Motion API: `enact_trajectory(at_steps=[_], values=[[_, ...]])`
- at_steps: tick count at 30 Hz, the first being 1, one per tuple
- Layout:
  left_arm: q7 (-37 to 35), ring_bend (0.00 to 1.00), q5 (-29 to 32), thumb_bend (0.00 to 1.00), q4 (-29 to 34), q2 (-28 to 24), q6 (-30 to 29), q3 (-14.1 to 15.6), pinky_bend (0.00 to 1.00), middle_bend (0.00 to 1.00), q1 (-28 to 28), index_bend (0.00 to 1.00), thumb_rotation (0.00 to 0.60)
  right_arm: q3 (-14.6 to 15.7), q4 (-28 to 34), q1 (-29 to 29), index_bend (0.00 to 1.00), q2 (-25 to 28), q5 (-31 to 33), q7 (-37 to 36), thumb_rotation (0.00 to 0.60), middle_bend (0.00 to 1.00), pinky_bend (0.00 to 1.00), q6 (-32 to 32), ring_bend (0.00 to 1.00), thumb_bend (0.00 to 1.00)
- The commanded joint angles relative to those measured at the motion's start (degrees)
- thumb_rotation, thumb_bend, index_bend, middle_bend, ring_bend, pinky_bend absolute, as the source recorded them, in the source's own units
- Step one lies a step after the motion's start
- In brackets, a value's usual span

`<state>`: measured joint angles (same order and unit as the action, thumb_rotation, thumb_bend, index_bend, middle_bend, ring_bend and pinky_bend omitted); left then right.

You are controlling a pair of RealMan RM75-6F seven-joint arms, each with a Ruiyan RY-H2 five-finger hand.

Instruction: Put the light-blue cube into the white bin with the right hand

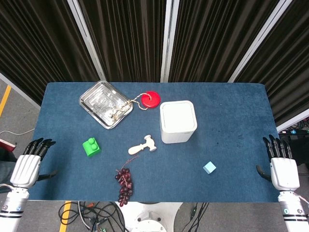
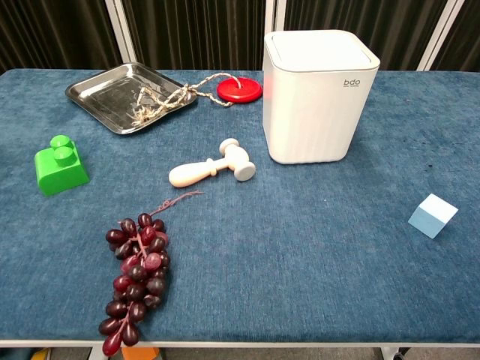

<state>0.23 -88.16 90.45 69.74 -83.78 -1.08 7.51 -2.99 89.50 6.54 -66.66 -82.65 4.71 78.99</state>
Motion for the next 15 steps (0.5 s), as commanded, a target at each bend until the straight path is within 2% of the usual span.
enact_trajectory(at_steps=[1,8,15], values=[[0.03,0.07,0.25,0.05,-0.14,0.05,0.36,0.02,0.12,0.13,0.06,0.17,0.6,-0.07,0.03,-0.07,0.0,0.08,0.04,-0.25,0.6,0.01,0.0,0.16,0.0,0.15],[-0.23,0.07,0.28,0.05,-0.5,0.05,0.43,0.01,0.12,0.13,0.08,0.17,0.6,-0.23,0.69,1.1,0.0,0.02,-1.04,0.63,0.6,0.01,0.0,-0.62,0.0,0.15],[-0.91,0.07,-0.04,0.05,-0.99,0.16,0.75,0.28,0.12,0.13,0.21,0.17,0.6,-2.86,5.8,7.37,0.0,0.14,-4.9,5.32,0.6,0.03,0.0,-4.2,0.0,0.15]])
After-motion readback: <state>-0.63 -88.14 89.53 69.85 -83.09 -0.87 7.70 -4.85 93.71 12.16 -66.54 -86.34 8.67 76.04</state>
